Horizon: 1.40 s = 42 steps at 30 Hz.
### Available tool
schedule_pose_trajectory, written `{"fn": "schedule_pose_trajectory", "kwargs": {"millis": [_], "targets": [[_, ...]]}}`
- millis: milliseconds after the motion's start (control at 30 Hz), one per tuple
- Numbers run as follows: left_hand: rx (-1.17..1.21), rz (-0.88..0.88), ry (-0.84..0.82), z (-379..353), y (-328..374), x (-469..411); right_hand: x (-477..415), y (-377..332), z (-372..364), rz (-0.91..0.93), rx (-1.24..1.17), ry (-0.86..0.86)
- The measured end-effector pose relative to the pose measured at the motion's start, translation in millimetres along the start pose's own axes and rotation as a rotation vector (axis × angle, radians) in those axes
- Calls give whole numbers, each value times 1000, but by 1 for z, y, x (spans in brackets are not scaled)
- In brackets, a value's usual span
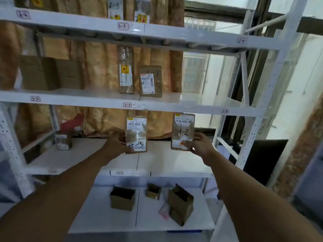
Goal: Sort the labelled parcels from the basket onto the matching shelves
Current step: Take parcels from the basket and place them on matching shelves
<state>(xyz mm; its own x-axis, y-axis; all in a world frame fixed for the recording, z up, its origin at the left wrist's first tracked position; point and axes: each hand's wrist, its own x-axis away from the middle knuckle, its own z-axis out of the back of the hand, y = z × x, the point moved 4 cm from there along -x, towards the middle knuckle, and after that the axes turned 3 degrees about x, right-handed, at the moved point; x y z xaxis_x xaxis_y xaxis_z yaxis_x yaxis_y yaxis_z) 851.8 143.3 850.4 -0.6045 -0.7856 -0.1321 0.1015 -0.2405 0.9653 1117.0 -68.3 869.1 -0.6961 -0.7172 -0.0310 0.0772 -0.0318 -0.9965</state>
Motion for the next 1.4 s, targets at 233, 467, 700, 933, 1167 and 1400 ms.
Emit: {"fn": "schedule_pose_trajectory", "kwargs": {"millis": [233,467,700,933,1167,1400], "targets": [[-142,148,72,4,-72,-51,-61,89,5,-179,-14,25],[-207,211,99,18,-155,-134,-152,143,-58,-233,47,-40],[-323,215,80,40,-231,-219,-237,173,-118,-255,71,-64],[-380,225,94,45,-305,-300,-315,235,-177,-249,78,-95],[-412,220,118,47,-368,-361,-365,290,-202,-248,31,-75],[-385,146,25,31,-381,-413,-395,324,-205,-264,-27,-53]]}}
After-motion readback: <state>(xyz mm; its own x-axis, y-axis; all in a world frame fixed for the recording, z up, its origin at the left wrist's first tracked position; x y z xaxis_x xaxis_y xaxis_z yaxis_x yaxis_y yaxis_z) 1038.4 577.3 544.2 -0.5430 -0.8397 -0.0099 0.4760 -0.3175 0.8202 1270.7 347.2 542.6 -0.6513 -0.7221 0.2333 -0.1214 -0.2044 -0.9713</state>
